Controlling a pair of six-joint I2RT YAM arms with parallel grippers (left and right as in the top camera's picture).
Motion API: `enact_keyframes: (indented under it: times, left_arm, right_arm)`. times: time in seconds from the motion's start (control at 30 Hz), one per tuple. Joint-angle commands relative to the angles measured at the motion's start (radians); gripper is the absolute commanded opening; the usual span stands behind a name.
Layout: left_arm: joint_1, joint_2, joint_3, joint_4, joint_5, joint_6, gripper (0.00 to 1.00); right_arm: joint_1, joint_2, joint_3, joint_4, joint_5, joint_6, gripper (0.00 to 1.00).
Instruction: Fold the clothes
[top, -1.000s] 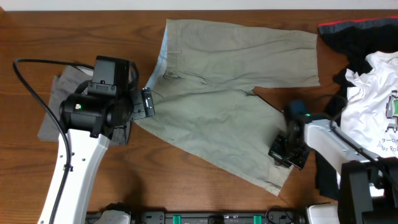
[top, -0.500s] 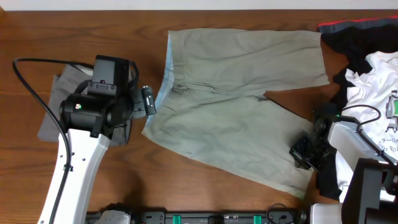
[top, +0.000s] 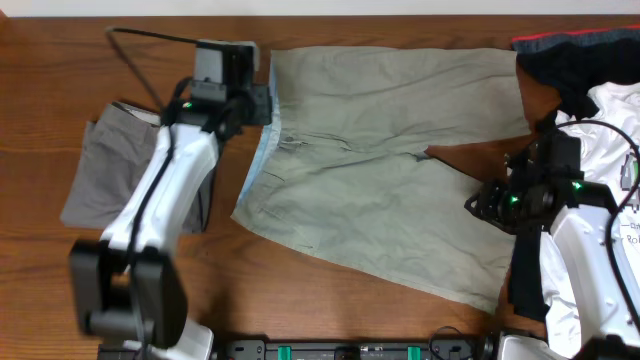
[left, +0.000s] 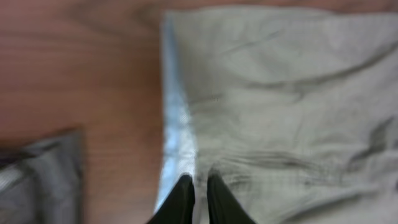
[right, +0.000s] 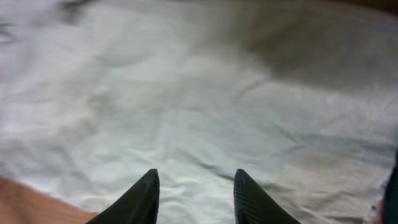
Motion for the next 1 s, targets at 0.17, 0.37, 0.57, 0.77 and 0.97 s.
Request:
enact_keyframes:
  times: [0.17, 0.37, 0.57, 0.77, 0.97]
  left_arm:
    - [-0.002, 0.291, 0.006, 0.302, 0.137, 0.003, 0.43]
    - [-0.002, 0.421, 0.006, 0.447, 0.170, -0.043, 0.13]
    - [-0.002, 0.484, 0.006, 0.470, 0.066, -0.059, 0.06]
    - [0.028, 0.528, 0.006, 0.466, -0.281, -0.179, 0.06]
    - [0.110, 0.536, 0.006, 0.448, -0.438, -0.310, 0.06]
  right_arm:
    - [-0.003, -0.026, 0.006, -0.013, -0.069, -0.031, 0.43]
    - [-0.003, -0.026, 0.006, -0.007, -0.068, -0.016, 0.43]
    - [-0.003, -0.026, 0.006, 0.009, -0.067, 0.031, 0.43]
    - [-0.002, -0.026, 0.006, 0.019, -0.068, 0.053, 0.41]
    - [0.019, -0.026, 0.005, 0.044, -0.067, 0.052, 0.41]
